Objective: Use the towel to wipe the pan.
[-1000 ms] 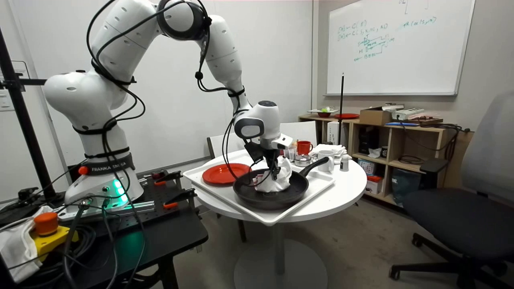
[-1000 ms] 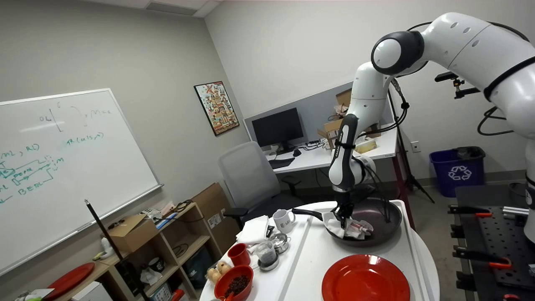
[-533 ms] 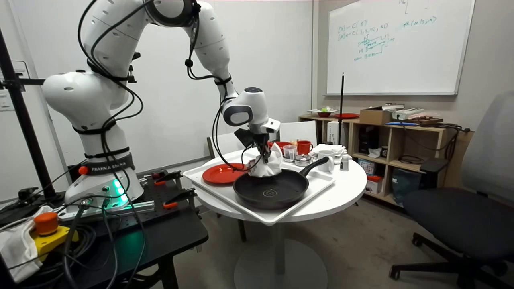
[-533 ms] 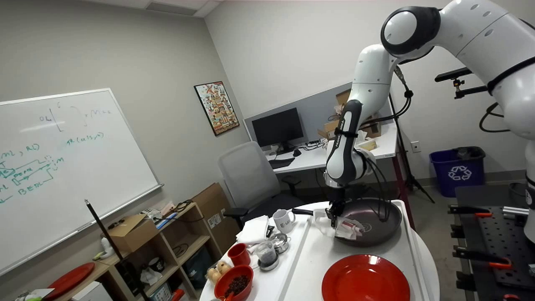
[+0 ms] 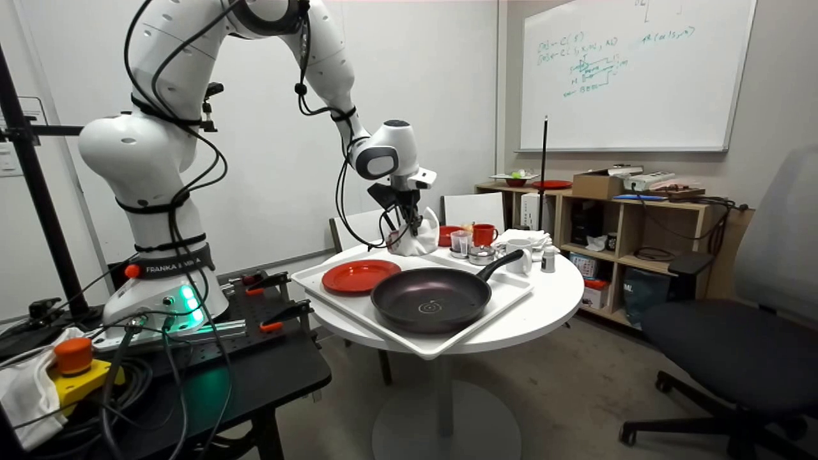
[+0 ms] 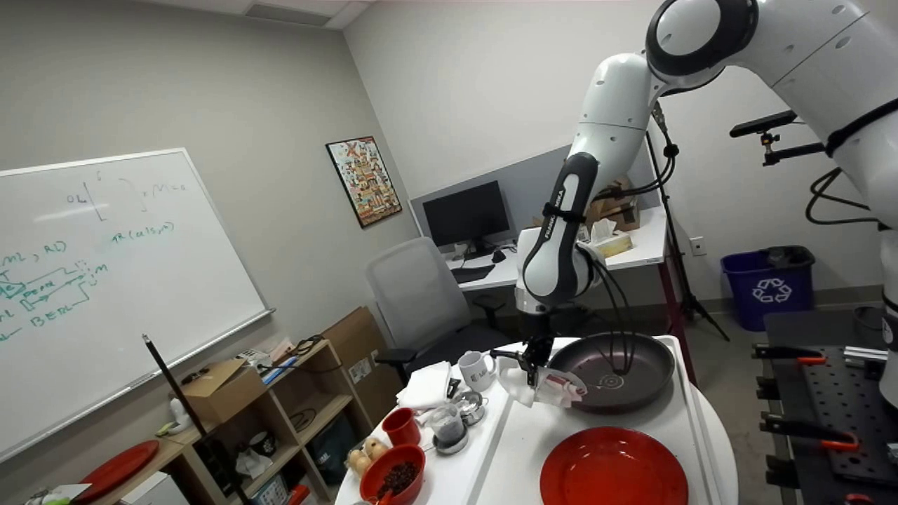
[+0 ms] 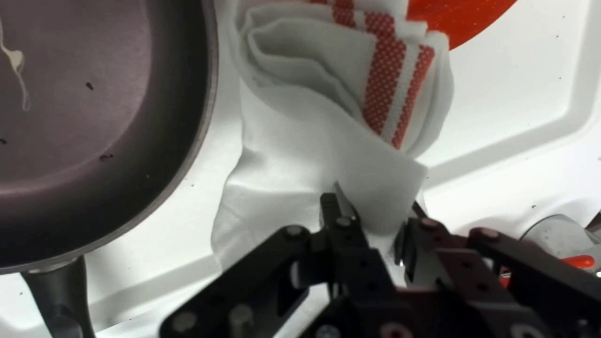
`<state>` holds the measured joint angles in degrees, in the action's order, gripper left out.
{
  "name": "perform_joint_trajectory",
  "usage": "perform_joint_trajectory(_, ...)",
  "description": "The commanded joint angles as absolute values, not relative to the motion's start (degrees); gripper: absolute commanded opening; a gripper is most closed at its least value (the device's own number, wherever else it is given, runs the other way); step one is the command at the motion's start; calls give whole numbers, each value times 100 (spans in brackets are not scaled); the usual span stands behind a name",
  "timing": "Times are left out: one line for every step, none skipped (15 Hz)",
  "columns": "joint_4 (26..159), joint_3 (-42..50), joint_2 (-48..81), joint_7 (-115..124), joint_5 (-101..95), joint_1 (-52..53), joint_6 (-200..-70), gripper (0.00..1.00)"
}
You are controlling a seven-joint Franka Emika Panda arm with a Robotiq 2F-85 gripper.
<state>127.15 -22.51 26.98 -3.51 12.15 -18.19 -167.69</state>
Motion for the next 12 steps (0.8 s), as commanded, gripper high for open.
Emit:
perform_joint_trajectory(12099, -1408, 2679, 324, 1214, -819, -15987, 5)
perform_joint_trajectory(11899, -1193, 2768, 525, 1166, -582, -15834, 5)
perform_joint_trajectory(11666, -933, 2873, 783, 1090, -326, -15634, 5)
perform_joint_trajectory(11438, -704, 2984, 1028, 1023, -109, -15436, 5)
perform_joint_trajectory(11216, -539, 3103, 1210, 996, 42, -15240, 5)
perform_joint_trajectory(10983, -384, 3253, 1387, 968, 172, -15047, 5)
perform_joint_trajectory(10768, -275, 3400, 1511, 966, 258, -14871, 5)
perform_joint_trajectory(10561, -190, 3551, 1612, 974, 318, -14699, 5)
perform_joint_trajectory(10361, -127, 3718, 1687, 992, 354, -14552, 5)
perform_joint_trajectory(10147, -80, 3898, 1739, 1013, 367, -14397, 5)
perform_joint_trajectory(9957, -35, 4064, 1799, 1020, 381, -14268, 5)
perform_joint_trajectory(9754, -11, 4248, 1828, 1040, 369, -14123, 5)
